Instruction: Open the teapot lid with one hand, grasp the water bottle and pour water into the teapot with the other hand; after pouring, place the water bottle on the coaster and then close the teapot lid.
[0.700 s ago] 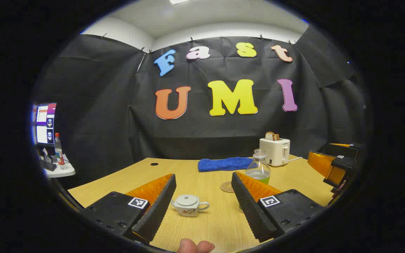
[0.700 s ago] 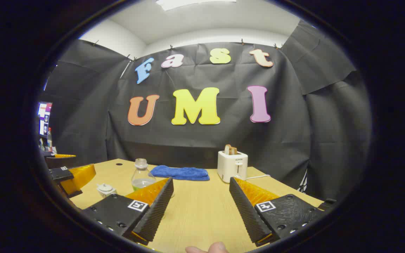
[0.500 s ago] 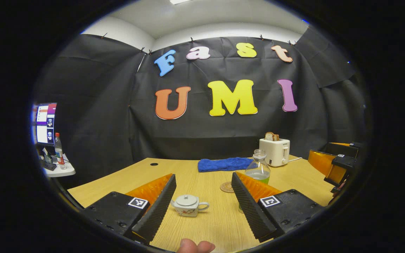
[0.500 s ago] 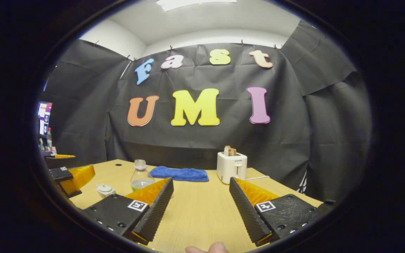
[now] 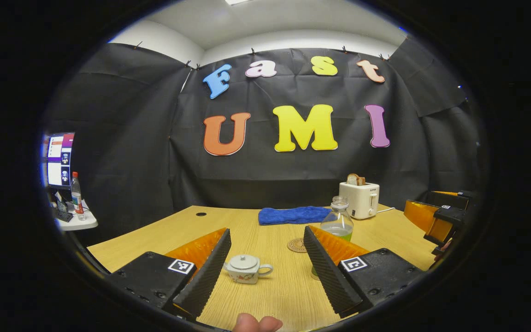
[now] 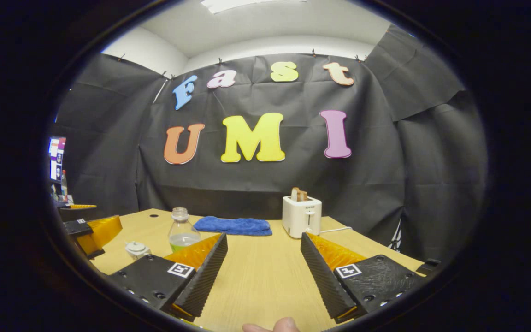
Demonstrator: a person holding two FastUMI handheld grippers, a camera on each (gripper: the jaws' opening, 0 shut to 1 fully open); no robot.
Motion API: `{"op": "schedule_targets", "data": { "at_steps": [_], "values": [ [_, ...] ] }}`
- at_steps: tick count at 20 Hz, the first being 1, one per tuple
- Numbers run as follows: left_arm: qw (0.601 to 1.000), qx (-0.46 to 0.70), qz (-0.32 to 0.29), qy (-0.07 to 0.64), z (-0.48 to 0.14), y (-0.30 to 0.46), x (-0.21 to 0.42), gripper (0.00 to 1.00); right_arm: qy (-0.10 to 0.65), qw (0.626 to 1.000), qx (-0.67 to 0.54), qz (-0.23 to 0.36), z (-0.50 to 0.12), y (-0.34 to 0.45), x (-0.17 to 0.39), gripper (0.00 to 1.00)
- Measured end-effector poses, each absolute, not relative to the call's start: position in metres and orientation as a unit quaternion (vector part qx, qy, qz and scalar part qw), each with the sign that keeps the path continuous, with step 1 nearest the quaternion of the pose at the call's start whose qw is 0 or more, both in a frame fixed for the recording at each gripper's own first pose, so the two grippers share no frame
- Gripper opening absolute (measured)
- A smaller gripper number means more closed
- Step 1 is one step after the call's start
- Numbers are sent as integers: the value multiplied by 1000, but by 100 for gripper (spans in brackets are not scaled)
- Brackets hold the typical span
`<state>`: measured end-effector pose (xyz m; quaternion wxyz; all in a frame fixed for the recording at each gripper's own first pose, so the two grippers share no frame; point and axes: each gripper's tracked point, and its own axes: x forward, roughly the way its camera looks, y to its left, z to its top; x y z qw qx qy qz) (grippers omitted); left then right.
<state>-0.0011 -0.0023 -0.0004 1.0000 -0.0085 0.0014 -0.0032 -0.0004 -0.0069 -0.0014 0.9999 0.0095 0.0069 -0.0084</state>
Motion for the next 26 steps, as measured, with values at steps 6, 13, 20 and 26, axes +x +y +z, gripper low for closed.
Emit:
{"op": "schedule_targets", "data": {
  "at_steps": [6,13,20,26],
  "values": [
    [1000,-10,12,10,-8,8,3,99,0,1000,-2,-4,0,-4,1,95],
    [999,-19,14,39,-31,21,22,99,28,1000,-3,8,-20,-3,8,95],
    [994,-25,1,104,-74,29,55,87,45,999,-16,-3,-35,-14,15,97],
    [990,-29,5,137,-92,36,69,69,53,998,-21,-8,-42,-19,20,95]
  ]
}}
